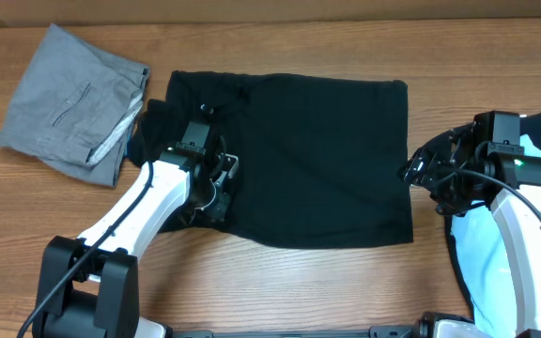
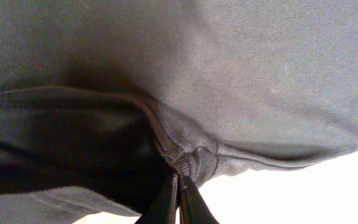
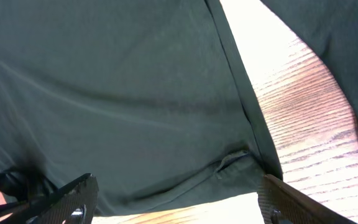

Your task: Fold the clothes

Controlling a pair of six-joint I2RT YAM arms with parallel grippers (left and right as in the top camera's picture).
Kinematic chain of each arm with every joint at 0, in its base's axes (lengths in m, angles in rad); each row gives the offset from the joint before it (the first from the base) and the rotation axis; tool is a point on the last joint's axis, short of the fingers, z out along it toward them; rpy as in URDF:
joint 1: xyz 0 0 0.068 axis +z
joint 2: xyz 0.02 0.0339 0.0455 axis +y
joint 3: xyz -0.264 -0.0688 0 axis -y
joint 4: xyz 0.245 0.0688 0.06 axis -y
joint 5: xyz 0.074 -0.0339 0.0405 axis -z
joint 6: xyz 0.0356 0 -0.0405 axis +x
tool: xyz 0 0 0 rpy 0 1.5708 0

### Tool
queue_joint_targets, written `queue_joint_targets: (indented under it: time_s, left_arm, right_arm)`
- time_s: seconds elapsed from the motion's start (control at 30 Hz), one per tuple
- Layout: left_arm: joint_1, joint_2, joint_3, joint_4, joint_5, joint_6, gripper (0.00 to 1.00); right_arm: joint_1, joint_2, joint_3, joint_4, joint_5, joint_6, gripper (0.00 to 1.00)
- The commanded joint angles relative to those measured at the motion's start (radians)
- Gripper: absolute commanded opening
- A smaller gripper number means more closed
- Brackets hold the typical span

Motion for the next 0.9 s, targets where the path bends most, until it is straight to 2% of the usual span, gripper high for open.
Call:
queue_joint_targets:
  time_s: [0.0,0.3,0.5,0.57,0.77,0.83,0.87]
  left_arm:
    - [-0.002,0.009,0.049,0.027,0.021,0.004,0.04]
    - [-0.003,0.018,0.048,0.119,0.004,0.003,0.06]
    - [-0.003,0.047,0.036,0.144,0.005,0.003,0.2]
    - [-0.004,0.063,0.036,0.147,0.005,0.002,0.28]
    - [0.01,0.075,0.052,0.095,-0.03,-0.018,0.3]
    - [0.034,0.063,0.089,0.043,-0.055,-0.041,0.38]
    - [0.048,0.056,0.113,0.014,-0.056,-0.042,0.39]
  right_arm:
    - [-0.004,-0.009,0.018,0.002,0.008,-0.008,0.85]
    - [-0.004,-0.009,0.018,0.002,0.009,-0.008,0.85]
    - [-0.004,-0.009,0.018,0.003,0.009,-0.008,0.85]
    - [-0.004,-0.009,0.018,0.003,0.009,-0.008,0.85]
    - [-0.004,-0.009,0.018,0.002,0.009,-0.008,0.85]
    - [-0.004,-0.009,0.018,0.003,0.009,-0.008,0.85]
    - [-0.004,-0.009,0.018,0.004,0.009,-0.008,0.85]
